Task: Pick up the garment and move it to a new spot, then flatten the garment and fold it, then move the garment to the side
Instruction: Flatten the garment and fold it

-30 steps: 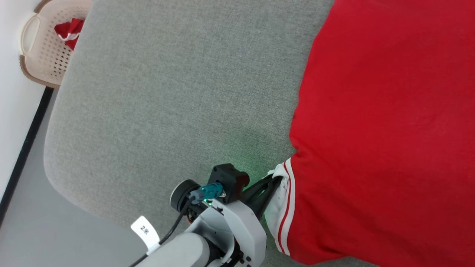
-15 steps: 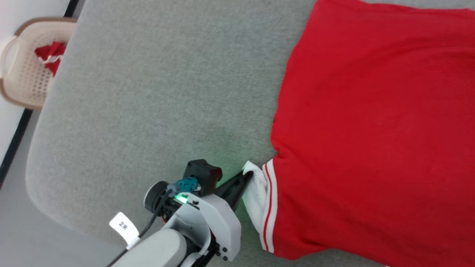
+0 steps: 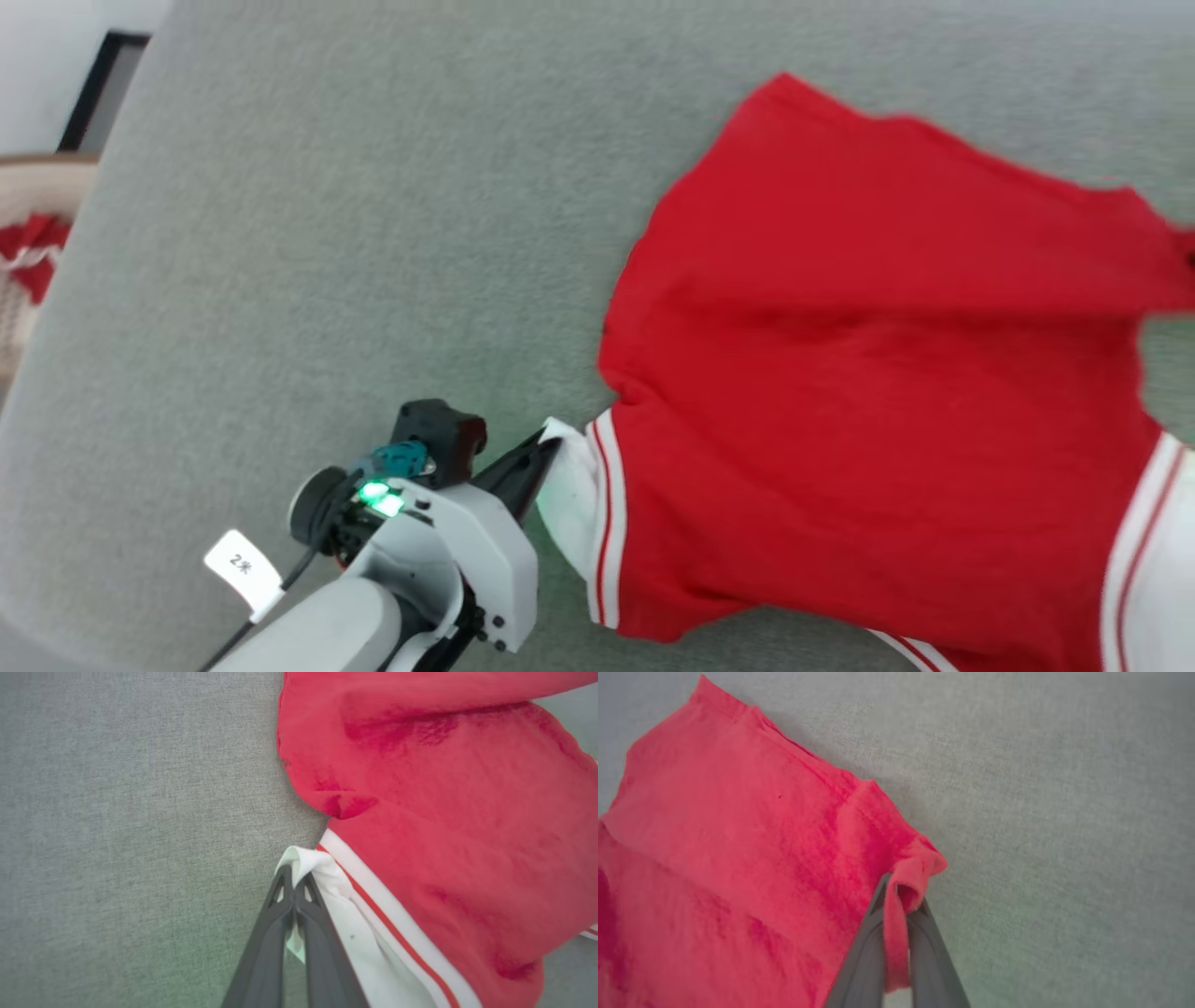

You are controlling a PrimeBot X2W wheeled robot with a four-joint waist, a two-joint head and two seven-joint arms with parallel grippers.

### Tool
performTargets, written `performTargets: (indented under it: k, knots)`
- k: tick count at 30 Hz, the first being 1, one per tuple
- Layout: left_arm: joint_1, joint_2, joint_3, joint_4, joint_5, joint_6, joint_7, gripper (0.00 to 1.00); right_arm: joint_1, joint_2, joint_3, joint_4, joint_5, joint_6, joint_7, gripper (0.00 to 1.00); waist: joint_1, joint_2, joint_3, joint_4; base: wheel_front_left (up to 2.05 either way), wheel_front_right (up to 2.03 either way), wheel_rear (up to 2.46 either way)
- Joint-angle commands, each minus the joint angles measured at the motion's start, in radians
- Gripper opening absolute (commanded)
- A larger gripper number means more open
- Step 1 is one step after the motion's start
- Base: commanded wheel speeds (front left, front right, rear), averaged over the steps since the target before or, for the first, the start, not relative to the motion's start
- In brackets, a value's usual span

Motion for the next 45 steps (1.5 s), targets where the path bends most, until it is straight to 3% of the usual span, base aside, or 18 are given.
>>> performTargets:
  k: [1,13,18,24,25,26,27,31,38,45]
  knots:
    - [0.017,0.006,0.003,-0.002,-0.011,0.006,0.002,0.0,0.039,-0.009,-0.01,-0.023,0.014,-0.002,-0.011,0.0,0.0,0.0,-0.047,-0.051,0.0,0.0,0.0]
    - [0.032,0.037,0.011,-0.006,-0.028,-0.002,0.008,0.0,0.457,-0.073,-0.104,-0.182,0.105,-0.002,-0.148,0.0,0.0,0.0,-0.088,-0.097,0.0,0.0,0.0]
    - [0.033,0.039,0.009,-0.004,-0.032,-0.004,0.007,0.0,0.571,-0.037,-0.115,-0.17,0.09,-0.002,-0.181,0.0,0.0,0.0,-0.091,-0.1,0.0,0.0,0.0]
    - [0.034,0.033,0.006,-0.001,-0.032,-0.005,0.0,0.0,0.603,0.071,-0.106,-0.061,0.022,-0.004,-0.199,0.0,0.0,0.0,-0.09,-0.101,0.0,0.0,0.0]
    - [0.034,0.032,0.006,-0.001,-0.032,-0.005,-0.001,0.0,0.6,0.087,-0.107,-0.039,0.009,-0.005,-0.202,0.15,0.0,0.0,-0.09,-0.1,0.0,0.0,0.0]
    - [0.035,0.032,0.006,0.0,-0.032,-0.004,-0.001,0.0,0.596,0.102,-0.114,-0.02,-0.002,-0.006,-0.211,0.48,0.0,0.0,-0.091,-0.101,0.0,0.0,0.0]
    - [0.036,0.032,0.006,0.0,-0.032,-0.003,-0.003,0.0,0.59,0.115,-0.121,-0.01,-0.003,-0.008,-0.212,1.0,0.0,0.0,-0.092,-0.101,0.0,0.0,0.0]
    - [0.044,0.038,0.006,-0.004,-0.033,0.004,-0.003,0.0,0.576,0.114,-0.152,-0.036,-0.024,-0.009,-0.213,1.0,0.0,0.0,-0.096,-0.106,0.0,0.0,0.0]
    - [0.051,0.039,0.002,-0.017,-0.035,0.011,-0.003,0.0,0.61,0.04,-0.268,-0.198,-0.044,-0.002,-0.258,1.0,0.0,0.0,-0.103,-0.106,0.0,0.0,0.0]
    - [0.046,0.026,-0.012,-0.026,-0.028,0.005,-0.002,0.0,0.619,0.027,-0.404,-0.358,-0.133,-0.002,-0.324,1.0,0.0,0.0,-0.102,-0.079,0.0,0.0,0.0]
